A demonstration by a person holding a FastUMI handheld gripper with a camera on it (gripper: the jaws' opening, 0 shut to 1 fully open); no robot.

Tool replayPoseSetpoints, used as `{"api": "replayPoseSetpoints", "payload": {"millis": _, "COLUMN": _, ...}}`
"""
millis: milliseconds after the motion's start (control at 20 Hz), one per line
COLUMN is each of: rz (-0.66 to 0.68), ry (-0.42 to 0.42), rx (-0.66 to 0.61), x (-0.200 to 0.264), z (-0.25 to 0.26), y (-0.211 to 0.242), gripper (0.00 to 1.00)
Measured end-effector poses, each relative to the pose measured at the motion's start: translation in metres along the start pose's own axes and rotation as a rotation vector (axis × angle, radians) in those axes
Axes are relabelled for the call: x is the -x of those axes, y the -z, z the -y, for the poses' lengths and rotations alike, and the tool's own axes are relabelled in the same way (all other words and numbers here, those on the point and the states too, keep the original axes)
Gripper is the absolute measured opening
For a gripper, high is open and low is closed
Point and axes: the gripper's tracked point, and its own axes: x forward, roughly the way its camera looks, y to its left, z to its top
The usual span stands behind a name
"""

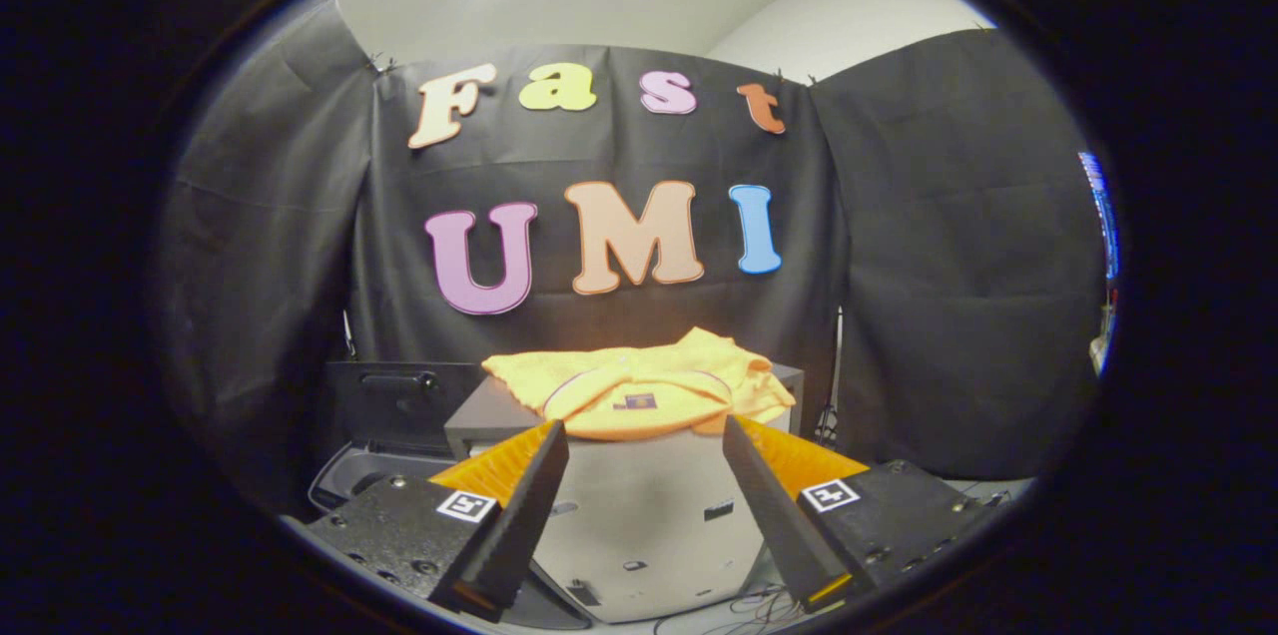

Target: Put the clothes into the washing machine and then close the washing machine lid.

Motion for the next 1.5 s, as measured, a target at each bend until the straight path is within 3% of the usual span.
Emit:
{"api": "replayPoseSetpoints", "payload": {"millis": 450, "rz": -0.103, "ry": -0.038, "rx": 0.070, "x": -0.125, "z": -0.037, "y": -0.032, "gripper": 0.96}}
{"api": "replayPoseSetpoints", "payload": {"millis": 600, "rz": -0.194, "ry": -0.072, "rx": 0.096, "x": -0.166, "z": -0.048, "y": -0.013, "gripper": 0.96}}
{"api": "replayPoseSetpoints", "payload": {"millis": 900, "rz": -0.324, "ry": 0.011, "rx": 0.073, "x": -0.222, "z": -0.034, "y": 0.028, "gripper": 0.99}}
{"api": "replayPoseSetpoints", "payload": {"millis": 1050, "rz": -0.403, "ry": 0.046, "rx": 0.104, "x": -0.239, "z": -0.024, "y": 0.048, "gripper": 0.99}}
{"api": "replayPoseSetpoints", "payload": {"millis": 1200, "rz": -0.540, "ry": 0.025, "rx": 0.113, "x": -0.240, "z": -0.028, "y": 0.083, "gripper": 0.98}}
{"api": "replayPoseSetpoints", "payload": {"millis": 1300, "rz": -0.484, "ry": 0.026, "rx": 0.091, "x": -0.248, "z": -0.028, "y": 0.069, "gripper": 0.97}}
{"api": "replayPoseSetpoints", "payload": {"millis": 1400, "rz": -0.510, "ry": 0.025, "rx": 0.075, "x": -0.242, "z": -0.029, "y": 0.073, "gripper": 0.80}}
{"api": "replayPoseSetpoints", "payload": {"millis": 1500, "rz": -0.515, "ry": 0.038, "rx": 0.053, "x": -0.237, "z": -0.029, "y": 0.076, "gripper": 0.45}}
